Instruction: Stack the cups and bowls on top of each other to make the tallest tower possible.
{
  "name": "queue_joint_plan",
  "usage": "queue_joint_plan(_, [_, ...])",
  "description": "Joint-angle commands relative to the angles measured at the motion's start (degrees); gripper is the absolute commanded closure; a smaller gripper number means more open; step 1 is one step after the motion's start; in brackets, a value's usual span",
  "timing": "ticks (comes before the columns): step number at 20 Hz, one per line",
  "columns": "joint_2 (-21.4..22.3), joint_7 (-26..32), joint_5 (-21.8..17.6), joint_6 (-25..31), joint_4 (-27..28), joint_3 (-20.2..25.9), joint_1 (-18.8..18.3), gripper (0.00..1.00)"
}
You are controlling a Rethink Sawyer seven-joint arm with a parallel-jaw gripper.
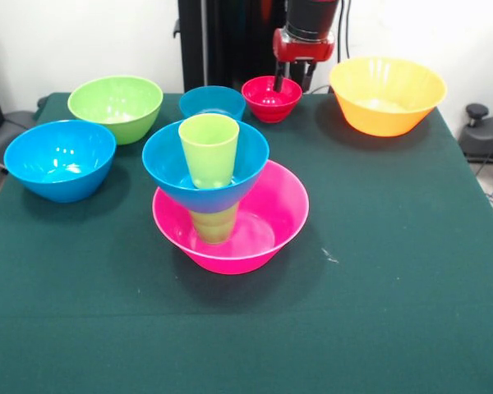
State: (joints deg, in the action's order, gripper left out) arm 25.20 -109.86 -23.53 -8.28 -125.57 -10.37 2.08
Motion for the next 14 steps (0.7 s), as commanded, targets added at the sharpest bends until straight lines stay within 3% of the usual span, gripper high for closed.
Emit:
queue_joint_plan(1, [-1.4, -8.4, 2.1, -2.9, 4.6, 3.5, -0.7, 0.00])
queue_joint_plan(9, [-3.2, -7.5, 1.7, -3.7, 7.0, 3.3, -0.8, 0.00])
queue_joint_plan(14, [-4.4, -8.6, 3.6, -7.4, 7.7, -0.5, 3.6, 0.00])
